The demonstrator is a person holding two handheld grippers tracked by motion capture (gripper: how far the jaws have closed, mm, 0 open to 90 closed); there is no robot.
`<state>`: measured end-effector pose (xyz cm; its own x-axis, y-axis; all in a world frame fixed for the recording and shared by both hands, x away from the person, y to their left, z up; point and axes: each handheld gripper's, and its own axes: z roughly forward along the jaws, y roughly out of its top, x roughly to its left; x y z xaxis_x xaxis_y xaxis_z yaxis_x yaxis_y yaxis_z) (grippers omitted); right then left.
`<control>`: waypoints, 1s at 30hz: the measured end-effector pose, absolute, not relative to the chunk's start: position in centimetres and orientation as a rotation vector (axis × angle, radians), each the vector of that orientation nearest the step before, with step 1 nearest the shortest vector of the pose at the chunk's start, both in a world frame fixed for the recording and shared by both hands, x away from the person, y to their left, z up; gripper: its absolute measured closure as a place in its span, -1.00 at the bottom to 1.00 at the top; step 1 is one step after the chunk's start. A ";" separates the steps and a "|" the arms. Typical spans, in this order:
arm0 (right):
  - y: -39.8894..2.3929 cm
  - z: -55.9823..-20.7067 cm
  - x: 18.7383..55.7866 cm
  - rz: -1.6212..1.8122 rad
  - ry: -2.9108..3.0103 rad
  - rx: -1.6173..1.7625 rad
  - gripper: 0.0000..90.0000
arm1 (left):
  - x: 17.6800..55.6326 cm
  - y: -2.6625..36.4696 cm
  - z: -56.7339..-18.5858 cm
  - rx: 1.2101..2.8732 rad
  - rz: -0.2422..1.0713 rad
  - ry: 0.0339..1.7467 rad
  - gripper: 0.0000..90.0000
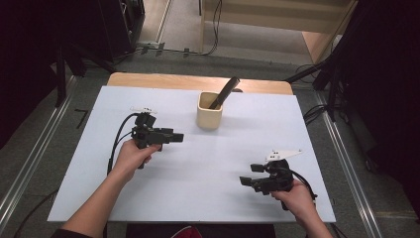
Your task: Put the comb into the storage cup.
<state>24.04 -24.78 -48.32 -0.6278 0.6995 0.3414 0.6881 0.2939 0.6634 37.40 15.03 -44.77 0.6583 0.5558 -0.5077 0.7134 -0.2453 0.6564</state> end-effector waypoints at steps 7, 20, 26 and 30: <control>-24.9 -48.4 24.1 1.280 2.510 1.361 -0.46 | 36.1 15.5 -44.7 1.949 -0.203 0.962 -0.33; -24.9 -48.4 24.3 1.278 2.507 1.364 -0.46 | 34.0 16.4 -45.0 1.999 -0.181 0.936 -0.33; -25.0 -48.4 24.2 1.276 2.505 1.369 -0.46 | 33.0 16.7 -45.1 2.026 -0.157 0.924 -0.33; -25.1 -48.5 24.3 1.271 2.505 1.371 -0.46 | 32.2 16.8 -45.2 2.051 -0.129 0.902 -0.33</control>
<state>24.29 -25.07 -48.46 -0.6150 0.7095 0.3441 0.6966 0.2843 0.6587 32.17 16.76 -45.22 0.7326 0.5513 -0.3992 0.6410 -0.3614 0.6772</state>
